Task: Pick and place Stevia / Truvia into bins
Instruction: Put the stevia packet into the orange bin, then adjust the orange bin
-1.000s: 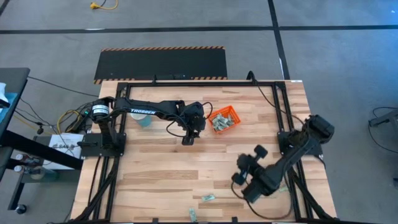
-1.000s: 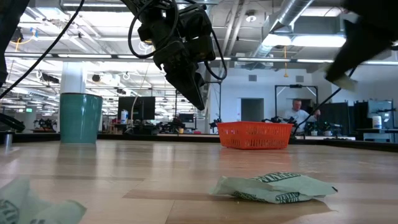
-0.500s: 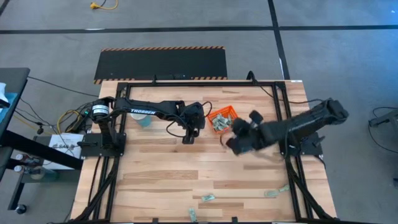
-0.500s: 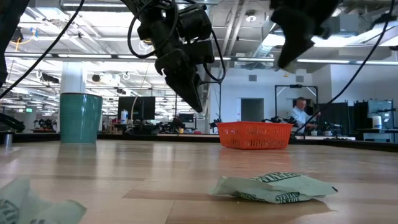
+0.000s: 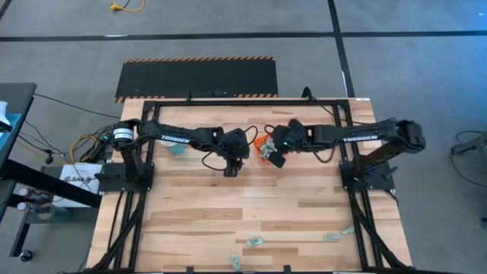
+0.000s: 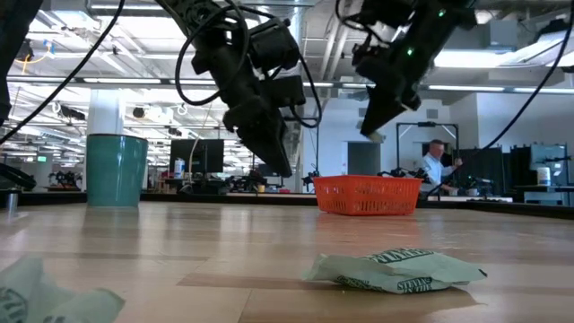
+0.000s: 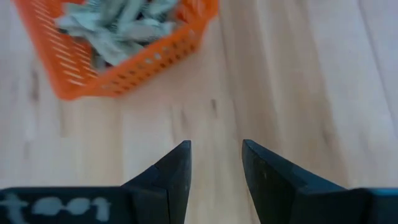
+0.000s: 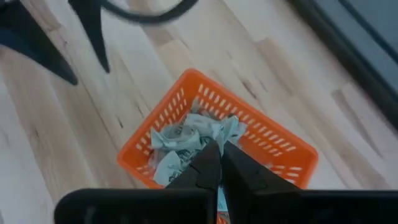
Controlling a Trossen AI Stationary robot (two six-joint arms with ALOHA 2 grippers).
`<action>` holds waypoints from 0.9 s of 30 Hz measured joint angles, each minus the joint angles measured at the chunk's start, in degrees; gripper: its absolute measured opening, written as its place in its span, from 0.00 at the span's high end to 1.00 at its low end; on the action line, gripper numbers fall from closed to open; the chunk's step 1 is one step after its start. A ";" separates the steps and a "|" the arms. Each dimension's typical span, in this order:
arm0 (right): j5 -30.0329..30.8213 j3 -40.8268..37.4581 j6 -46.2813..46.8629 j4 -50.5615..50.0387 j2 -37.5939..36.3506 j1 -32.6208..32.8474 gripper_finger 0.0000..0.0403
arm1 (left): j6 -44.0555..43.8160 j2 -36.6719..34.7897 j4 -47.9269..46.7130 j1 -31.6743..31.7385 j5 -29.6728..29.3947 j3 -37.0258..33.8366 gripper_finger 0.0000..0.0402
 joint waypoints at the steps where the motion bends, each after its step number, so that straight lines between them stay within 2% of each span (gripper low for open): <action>1: -0.90 0.00 -0.60 0.21 0.71 -0.50 0.98 | -0.17 0.17 0.89 0.01 -1.03 0.00 0.67; 5: -3.23 0.00 -1.69 0.71 3.80 -2.43 0.93 | -0.61 0.31 3.58 0.28 -5.58 0.00 0.67; 10: -4.04 0.00 -1.96 0.63 6.65 -3.95 0.81 | -1.60 0.31 4.00 1.53 -9.05 0.00 0.67; 18: -4.70 0.02 -2.72 0.66 7.29 -4.81 0.69 | -3.64 0.31 4.11 3.98 -9.26 0.00 0.67; 24: -4.65 0.07 -2.69 -1.01 5.06 -4.00 0.65 | -3.40 0.31 2.97 6.05 -9.16 0.00 0.67; 27: -4.57 0.07 -2.67 -0.97 3.61 -3.37 0.65 | -3.28 0.31 1.54 7.98 -5.57 0.00 0.67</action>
